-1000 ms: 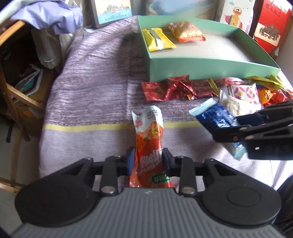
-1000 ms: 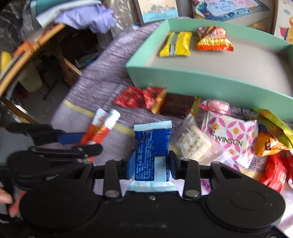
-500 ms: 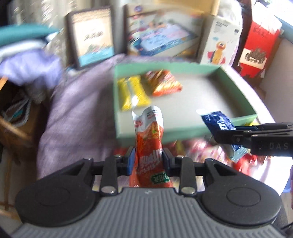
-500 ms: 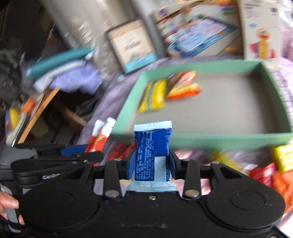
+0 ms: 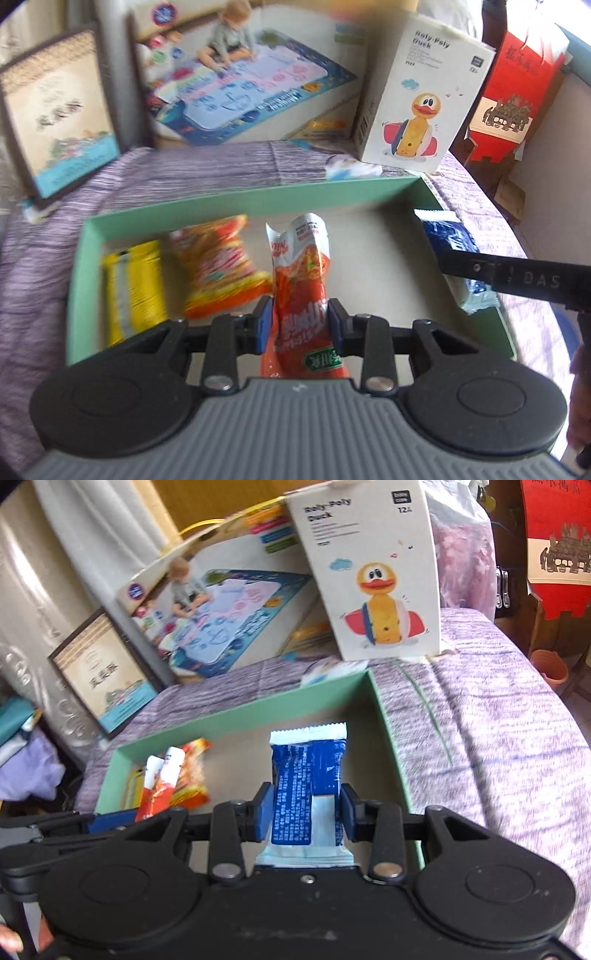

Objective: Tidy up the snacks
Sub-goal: 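Place both packets side by side in the green tray and release, then grasp the yellow-green stick packet with the left tool while the right tool grasps the orange WINSUN pack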

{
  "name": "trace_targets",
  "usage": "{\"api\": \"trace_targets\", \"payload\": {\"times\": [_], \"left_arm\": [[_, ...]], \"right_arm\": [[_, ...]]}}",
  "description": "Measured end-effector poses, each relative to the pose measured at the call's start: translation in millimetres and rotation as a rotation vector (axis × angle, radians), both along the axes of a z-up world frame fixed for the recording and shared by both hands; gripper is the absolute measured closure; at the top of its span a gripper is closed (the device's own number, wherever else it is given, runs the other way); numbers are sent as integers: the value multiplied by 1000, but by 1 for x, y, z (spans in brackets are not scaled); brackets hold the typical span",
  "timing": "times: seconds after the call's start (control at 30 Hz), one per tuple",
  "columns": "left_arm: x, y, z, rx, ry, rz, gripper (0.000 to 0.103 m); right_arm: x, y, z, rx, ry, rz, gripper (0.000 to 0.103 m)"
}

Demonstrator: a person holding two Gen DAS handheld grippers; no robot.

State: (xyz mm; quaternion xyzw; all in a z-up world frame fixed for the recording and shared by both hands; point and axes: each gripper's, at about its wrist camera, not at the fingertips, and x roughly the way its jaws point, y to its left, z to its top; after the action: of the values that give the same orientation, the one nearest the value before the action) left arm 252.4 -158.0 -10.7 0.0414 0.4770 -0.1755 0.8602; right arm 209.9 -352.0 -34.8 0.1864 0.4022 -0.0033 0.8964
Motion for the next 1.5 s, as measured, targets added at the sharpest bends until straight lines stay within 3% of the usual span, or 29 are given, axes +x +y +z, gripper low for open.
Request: {"api": "trace_targets", "payload": {"times": [0.27,0.37,0.4,0.43,0.5,0.63,0.8,1.2,1.5], "left_arm": [[39,-39,-26,-12,38,-8,72],[46,-50,-31,-13,36,-12,64],[47,-52,-32,-7,30,-5,54],[47,-53,-32,1,21,3,37],[43,-53,-31,11,2,8,22],[32,-48,-24,23,-1,5,11],[8,-38,-11,31,-22,-6,2],[-76,-20,9,38,-47,-60,2],[-132,-20,-2,66,-35,-116,2]], "right_arm": [[40,-10,-18,-3,19,21,66],[47,-15,-22,1,12,22,64],[47,-16,-21,12,8,20,59],[46,-18,-21,30,6,16,41],[41,-20,-16,70,-18,16,23],[26,-21,-6,88,-39,10,1],[3,-24,5,119,-46,-7,0],[-94,-31,19,134,-53,-20,0],[-146,-42,4,149,-23,-40,0]]}}
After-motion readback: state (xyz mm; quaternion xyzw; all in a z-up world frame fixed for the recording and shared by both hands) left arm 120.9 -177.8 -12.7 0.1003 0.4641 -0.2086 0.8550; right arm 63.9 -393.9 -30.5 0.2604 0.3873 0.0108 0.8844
